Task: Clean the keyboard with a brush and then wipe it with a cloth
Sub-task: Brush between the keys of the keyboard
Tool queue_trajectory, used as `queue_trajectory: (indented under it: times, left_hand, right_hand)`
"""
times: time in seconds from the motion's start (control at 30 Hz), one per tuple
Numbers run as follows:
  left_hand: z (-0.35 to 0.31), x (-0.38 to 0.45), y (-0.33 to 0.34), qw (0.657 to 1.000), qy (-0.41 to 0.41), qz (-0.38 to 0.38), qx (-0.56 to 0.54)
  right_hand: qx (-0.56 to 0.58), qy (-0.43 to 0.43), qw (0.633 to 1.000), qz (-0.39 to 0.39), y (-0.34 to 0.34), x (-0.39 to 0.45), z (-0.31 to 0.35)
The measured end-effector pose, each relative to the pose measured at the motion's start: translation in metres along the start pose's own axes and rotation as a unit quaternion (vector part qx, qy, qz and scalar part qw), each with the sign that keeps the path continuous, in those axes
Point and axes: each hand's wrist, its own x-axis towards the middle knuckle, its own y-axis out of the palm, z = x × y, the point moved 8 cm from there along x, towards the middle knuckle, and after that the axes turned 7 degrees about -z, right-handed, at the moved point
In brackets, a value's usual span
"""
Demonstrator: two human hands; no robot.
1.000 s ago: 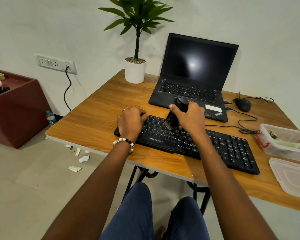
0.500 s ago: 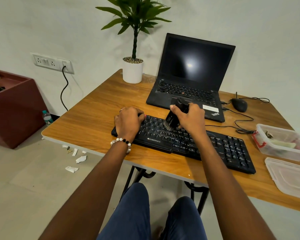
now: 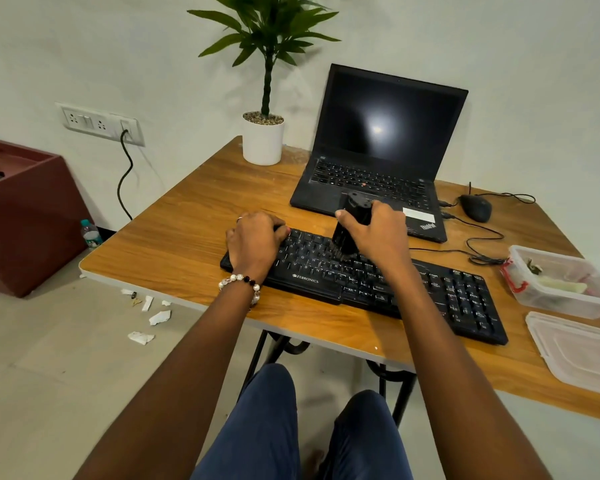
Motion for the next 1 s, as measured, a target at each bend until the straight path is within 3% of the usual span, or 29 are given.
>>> queue_trajectory:
  times: [0.17, 0.27, 0.37, 0.53, 0.67, 0.73, 0.83, 1.0]
  left_hand:
    - [-0.001, -0.001, 0.0, 1.0, 0.0, -0.005, -0.005]
    - [0.0, 0.0, 0.0, 1.0, -0.002, -0.005, -0.005]
    - [-0.001, -0.001, 0.0, 1.0, -0.004, -0.003, -0.004]
    - [0.0, -0.001, -0.001, 1.0, -0.006, -0.003, -0.01]
    - [-0.002, -0.002, -0.001, 1.0, -0.007, 0.0, -0.014]
    - [-0.002, -0.002, -0.001, 1.0, -0.006, 0.001, -0.012]
    - [0.0, -0.001, -0.001, 1.0, -0.004, -0.001, -0.011]
    - [-0.001, -0.001, -0.001, 1.0, -0.004, 0.001, -0.005]
  right_hand:
    - [0.036, 0.058, 0.992, 0.109, -0.008, 0.007, -0.008]
    - [0.089, 0.063, 0.993, 0.034, -0.019, 0.011, -0.01]
    - [0.036, 0.032, 0.998, -0.032, -0.018, 0.008, -0.009]
    - [-0.068, -0.005, 0.998, 0.003, -0.004, -0.004, -0.004]
    - [0.003, 0.038, 0.995, 0.089, -0.009, 0.004, -0.005]
    - [0.039, 0.046, 0.996, 0.06, -0.015, 0.009, -0.004]
    - [-0.025, 0.028, 0.999, -0.013, -0.017, 0.011, -0.005]
    - [-0.067, 0.006, 0.998, 0.013, -0.007, -0.002, -0.005]
